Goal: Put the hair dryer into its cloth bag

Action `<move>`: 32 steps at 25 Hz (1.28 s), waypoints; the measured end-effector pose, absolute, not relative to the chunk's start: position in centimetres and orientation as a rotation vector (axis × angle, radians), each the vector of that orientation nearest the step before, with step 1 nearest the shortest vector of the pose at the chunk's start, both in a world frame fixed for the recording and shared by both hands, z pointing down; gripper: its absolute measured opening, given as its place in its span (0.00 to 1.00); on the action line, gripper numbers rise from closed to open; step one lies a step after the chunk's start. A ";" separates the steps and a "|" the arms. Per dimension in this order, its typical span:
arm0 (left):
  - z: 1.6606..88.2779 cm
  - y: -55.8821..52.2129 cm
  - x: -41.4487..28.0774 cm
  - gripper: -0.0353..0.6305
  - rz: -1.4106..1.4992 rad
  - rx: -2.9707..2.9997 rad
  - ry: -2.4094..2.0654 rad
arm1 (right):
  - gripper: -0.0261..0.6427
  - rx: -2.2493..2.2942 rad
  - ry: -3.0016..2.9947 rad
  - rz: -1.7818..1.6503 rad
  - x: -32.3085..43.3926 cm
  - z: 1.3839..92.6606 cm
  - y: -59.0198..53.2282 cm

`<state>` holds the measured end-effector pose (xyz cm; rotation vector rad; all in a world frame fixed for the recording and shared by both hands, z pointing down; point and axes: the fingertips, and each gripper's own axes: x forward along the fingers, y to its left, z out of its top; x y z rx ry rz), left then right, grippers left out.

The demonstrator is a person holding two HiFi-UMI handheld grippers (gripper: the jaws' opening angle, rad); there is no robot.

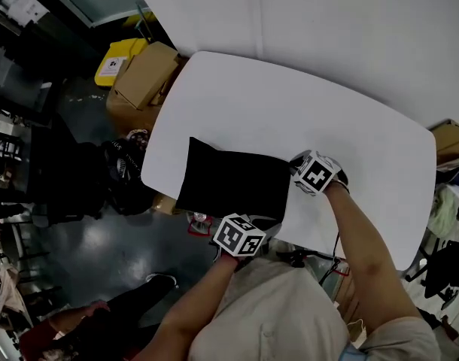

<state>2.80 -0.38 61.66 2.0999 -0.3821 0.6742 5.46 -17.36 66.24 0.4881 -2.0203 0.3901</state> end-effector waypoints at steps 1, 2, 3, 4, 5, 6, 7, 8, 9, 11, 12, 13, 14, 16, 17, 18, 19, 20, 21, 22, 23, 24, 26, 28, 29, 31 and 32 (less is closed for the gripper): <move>61.7 -0.4 3.3 0.08 0.673 2.098 -0.369 | 0.09 0.494 -2.012 0.391 6.1 66.1 -17.4; 61.7 -0.5 3.8 0.08 0.673 2.098 -0.357 | 0.09 0.503 -2.005 0.394 6.8 65.9 -17.5; 61.7 -0.6 4.4 0.08 0.676 2.100 -0.345 | 0.09 0.516 -1.999 0.397 7.6 65.6 -17.6; 61.8 -0.6 5.0 0.08 0.682 2.105 -0.333 | 0.09 0.531 -1.992 0.398 8.4 65.4 -17.7; 61.8 -0.7 5.6 0.08 0.689 2.111 -0.320 | 0.09 0.549 -1.983 0.399 9.4 65.1 -17.8; 61.8 -0.8 6.3 0.08 0.699 2.120 -0.307 | 0.09 0.569 -1.971 0.401 10.4 64.9 -17.8; 61.9 -0.9 7.0 0.08 0.710 2.130 -0.296 | 0.09 0.590 -1.957 0.406 11.5 64.8 -17.9; 61.9 -1.1 7.7 0.08 0.722 2.140 -0.286 | 0.09 0.611 -1.940 0.414 12.7 64.7 -17.9; 62.0 -1.3 8.4 0.08 0.733 2.150 -0.277 | 0.09 0.633 -1.924 0.426 14.0 64.6 -17.8; 62.1 -1.5 9.8 0.08 0.744 2.161 -0.260 | 0.09 0.678 -1.893 0.456 16.8 64.6 -17.5; 62.2 -1.6 10.6 0.08 0.744 2.162 -0.250 | 0.09 0.700 -1.880 0.473 18.3 64.6 -17.3; 62.2 -1.6 11.4 0.08 0.743 2.163 -0.240 | 0.09 0.723 -1.867 0.488 19.7 64.6 -17.0; 62.3 -1.5 12.2 0.08 0.743 2.164 -0.228 | 0.09 0.746 -1.856 0.504 21.0 64.6 -16.6; 62.4 -1.1 13.9 0.08 0.752 2.173 -0.202 | 0.09 0.792 -1.841 0.542 23.2 64.7 -15.9; 62.5 -0.9 14.7 0.08 0.761 2.181 -0.186 | 0.09 0.815 -1.839 0.565 24.1 64.7 -15.6; 62.6 -0.7 15.5 0.08 0.771 2.190 -0.171 | 0.09 0.836 -1.842 0.593 24.9 64.7 -15.4; 62.7 -0.4 16.2 0.08 0.779 2.197 -0.156 | 0.09 0.857 -1.848 0.623 25.4 64.7 -15.2; 62.8 -0.2 16.7 0.08 0.784 2.200 -0.144 | 0.09 0.878 -1.856 0.652 25.8 64.7 -15.0; 63.0 0.1 17.1 0.08 0.786 2.201 -0.134 | 0.09 0.898 -1.865 0.675 26.0 64.7 -14.8; 63.1 0.4 17.4 0.08 0.788 2.201 -0.126 | 0.09 0.915 -1.874 0.691 26.2 64.6 -14.7; 63.2 0.7 17.7 0.08 0.788 2.203 -0.118 | 0.09 0.931 -1.881 0.703 26.2 64.6 -14.5; 63.3 1.0 17.9 0.08 0.786 2.203 -0.111 | 0.09 0.948 -1.887 0.714 26.2 64.6 -14.4; 63.3 1.3 18.2 0.10 0.774 2.199 -0.102 | 0.09 0.988 -1.896 0.745 26.2 64.6 -14.5; 63.2 1.6 18.4 0.20 0.764 2.203 -0.096 | 0.15 1.036 -1.901 0.781 26.6 64.3 -14.6; 63.2 1.7 18.5 0.24 0.760 2.207 -0.093 | 0.20 1.059 -1.900 0.795 27.0 64.1 -14.6; 62.9 2.1 18.7 0.30 0.746 2.216 -0.088 | 0.24 1.100 -1.894 0.810 27.9 63.6 -14.4; 62.7 2.3 18.6 0.32 0.737 2.219 -0.086 | 0.24 1.117 -1.892 0.812 28.4 63.4 -14.1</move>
